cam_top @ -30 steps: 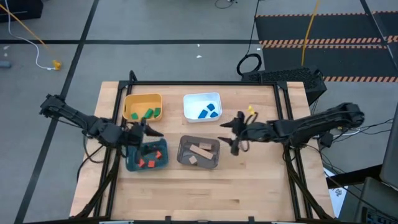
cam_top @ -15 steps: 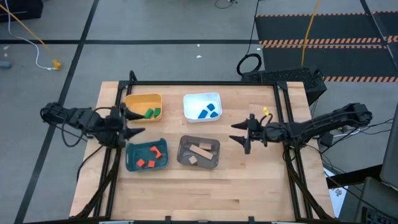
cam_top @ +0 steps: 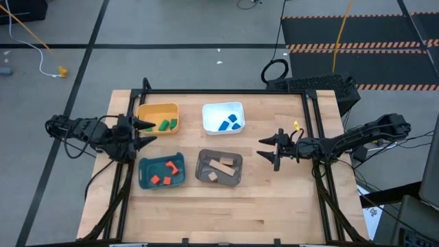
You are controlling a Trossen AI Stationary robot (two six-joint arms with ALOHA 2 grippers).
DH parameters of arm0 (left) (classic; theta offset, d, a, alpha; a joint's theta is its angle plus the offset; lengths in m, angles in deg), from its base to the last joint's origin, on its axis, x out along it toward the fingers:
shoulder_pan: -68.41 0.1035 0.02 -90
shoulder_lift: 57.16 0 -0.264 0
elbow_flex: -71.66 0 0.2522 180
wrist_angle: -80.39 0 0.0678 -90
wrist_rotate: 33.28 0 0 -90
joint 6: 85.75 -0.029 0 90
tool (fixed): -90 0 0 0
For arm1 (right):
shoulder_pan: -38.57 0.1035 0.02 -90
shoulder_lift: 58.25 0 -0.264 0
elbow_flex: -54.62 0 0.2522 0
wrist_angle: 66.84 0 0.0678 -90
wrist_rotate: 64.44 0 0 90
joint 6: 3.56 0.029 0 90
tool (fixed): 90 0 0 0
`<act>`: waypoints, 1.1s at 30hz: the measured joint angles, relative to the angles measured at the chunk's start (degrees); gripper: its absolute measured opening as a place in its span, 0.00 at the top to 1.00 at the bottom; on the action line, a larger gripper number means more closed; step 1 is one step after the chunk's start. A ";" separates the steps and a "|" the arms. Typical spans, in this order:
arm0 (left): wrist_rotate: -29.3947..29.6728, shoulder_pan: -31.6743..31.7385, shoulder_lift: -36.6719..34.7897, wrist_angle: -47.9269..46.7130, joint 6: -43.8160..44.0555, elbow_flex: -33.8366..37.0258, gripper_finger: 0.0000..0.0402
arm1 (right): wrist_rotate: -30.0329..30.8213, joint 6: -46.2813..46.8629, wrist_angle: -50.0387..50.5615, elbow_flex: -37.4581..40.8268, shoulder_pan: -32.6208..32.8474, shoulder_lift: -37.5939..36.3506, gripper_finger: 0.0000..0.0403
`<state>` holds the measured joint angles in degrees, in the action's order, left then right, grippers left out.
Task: Sort & place blocks by color
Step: Return to Home Position
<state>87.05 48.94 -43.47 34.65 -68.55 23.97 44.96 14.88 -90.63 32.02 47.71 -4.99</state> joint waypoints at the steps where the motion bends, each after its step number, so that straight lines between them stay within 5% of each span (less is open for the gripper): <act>1: -0.02 0.00 0.00 0.00 0.00 0.00 0.32 | 0.00 -0.02 0.02 0.50 0.00 0.00 0.37; 19: -0.02 0.00 0.04 -2.75 3.99 0.00 0.32 | 0.11 -3.09 -5.57 7.34 -0.09 -1.01 0.37; 33: -0.02 0.00 0.04 -4.37 6.27 0.00 0.32 | 7.65 -10.17 3.95 7.45 -0.20 -13.08 0.37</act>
<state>87.03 48.94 -43.42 30.27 -62.29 23.97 52.61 4.70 -86.68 39.47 47.52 -18.07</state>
